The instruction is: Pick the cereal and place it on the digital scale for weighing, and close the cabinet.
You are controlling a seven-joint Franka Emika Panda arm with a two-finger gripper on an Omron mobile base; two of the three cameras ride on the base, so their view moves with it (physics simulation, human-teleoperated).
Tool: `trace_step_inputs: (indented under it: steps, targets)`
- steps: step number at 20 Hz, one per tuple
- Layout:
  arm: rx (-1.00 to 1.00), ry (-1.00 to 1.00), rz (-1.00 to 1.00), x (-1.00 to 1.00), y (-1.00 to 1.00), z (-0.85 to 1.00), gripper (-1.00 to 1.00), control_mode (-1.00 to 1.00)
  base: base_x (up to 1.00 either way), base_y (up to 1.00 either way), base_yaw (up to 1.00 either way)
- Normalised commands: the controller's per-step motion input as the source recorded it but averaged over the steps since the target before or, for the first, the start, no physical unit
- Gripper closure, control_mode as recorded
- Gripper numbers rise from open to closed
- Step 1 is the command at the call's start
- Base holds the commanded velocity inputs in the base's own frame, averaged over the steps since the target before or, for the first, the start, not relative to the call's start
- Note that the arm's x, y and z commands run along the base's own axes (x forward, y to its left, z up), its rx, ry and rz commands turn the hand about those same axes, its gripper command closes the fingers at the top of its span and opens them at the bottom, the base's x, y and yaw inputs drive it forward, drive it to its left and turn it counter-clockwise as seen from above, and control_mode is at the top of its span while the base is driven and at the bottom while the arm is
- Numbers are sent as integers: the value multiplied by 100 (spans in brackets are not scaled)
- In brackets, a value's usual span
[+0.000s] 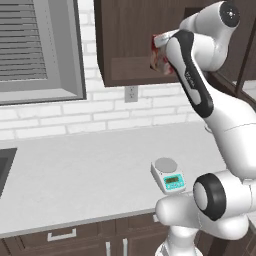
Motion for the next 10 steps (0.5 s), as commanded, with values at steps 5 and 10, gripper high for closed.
trace_step_inputs:
  steps: [5, 10]
  targets:
    - [7, 0, 0, 32, -2, -3, -100, -100, 0, 0, 0]
    - [2, 0, 0, 36, -1, -11, -100, -100, 0, 0, 0]
